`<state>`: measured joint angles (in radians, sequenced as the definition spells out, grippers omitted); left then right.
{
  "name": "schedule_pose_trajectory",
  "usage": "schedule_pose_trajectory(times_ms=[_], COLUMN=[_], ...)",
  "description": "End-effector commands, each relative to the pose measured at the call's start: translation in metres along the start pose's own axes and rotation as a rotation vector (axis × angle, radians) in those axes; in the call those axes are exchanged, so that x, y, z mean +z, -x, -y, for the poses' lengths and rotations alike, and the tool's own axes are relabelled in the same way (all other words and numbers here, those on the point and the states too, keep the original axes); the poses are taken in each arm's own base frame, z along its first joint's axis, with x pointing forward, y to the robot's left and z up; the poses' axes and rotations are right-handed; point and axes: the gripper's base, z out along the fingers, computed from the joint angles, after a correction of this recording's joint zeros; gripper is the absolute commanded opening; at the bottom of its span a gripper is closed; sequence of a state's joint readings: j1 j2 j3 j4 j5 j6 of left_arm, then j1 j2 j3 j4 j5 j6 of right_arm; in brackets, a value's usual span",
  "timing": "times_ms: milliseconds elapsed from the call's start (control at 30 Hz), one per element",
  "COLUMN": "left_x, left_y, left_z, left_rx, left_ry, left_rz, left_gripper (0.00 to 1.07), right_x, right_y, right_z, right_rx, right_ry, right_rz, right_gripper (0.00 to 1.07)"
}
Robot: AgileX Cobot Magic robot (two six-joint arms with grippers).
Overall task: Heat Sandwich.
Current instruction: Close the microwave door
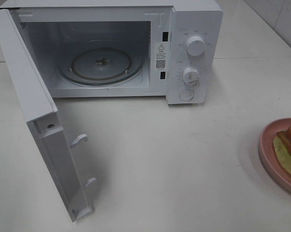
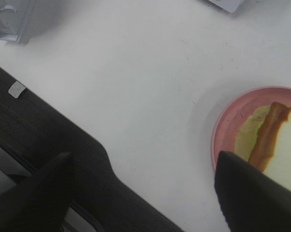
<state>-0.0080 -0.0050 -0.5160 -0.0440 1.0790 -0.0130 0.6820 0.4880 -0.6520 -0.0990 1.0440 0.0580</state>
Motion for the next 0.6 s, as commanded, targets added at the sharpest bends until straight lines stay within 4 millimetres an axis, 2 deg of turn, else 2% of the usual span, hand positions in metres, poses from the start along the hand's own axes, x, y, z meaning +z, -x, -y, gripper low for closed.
schedule_pose_trajectory(times_ms=[33, 167, 600], left_x=[-0.001, -0.001, -0.001], left_y=[0.000, 0.000, 0.000], left_z=[0.000, 0.000, 0.000], left_rx=[0.000, 0.000, 0.000], left_ry=[0.004, 0.004, 0.004], left_rz=[0.016, 0.016, 0.016], left_gripper=[1.00, 1.00, 1.00], right_x=[-0.002, -0.001, -0.015], right_y=[-0.013, -0.035, -0.064], right_z=[0.001, 0.006, 0.002], right_rx=[0.025, 0.143, 0.345], right_ry=[-0.009, -0.101, -0.311], right_rz=[0.006, 0.029, 0.267], right_gripper=[0.76, 0.76, 0.76])
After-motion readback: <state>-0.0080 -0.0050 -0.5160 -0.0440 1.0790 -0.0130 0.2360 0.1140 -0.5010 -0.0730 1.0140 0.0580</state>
